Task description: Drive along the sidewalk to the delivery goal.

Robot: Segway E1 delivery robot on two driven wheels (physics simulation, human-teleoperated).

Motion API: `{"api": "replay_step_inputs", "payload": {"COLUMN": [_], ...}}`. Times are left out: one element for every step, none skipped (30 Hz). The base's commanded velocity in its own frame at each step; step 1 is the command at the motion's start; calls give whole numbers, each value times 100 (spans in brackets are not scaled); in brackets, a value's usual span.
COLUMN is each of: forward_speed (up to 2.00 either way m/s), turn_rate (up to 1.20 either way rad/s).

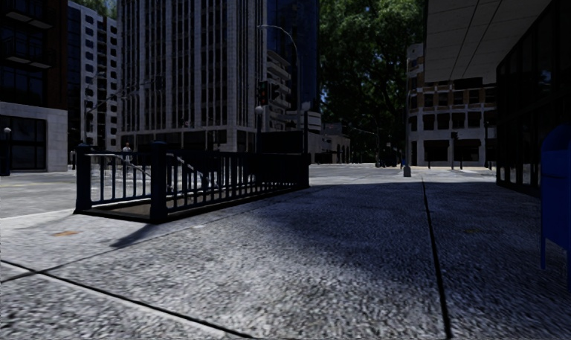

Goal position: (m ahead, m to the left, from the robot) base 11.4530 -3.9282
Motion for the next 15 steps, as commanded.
{"api": "replay_step_inputs", "payload": {"forward_speed": [200, 200, 200, 200, 200, 200, 200, 200, 200, 200, 200, 200, 200, 200, 200], "turn_rate": [-51, -51, -51, -51, -51, -51, -51, -51, -51, -51, -50, -35, -35, -19, 0]}}
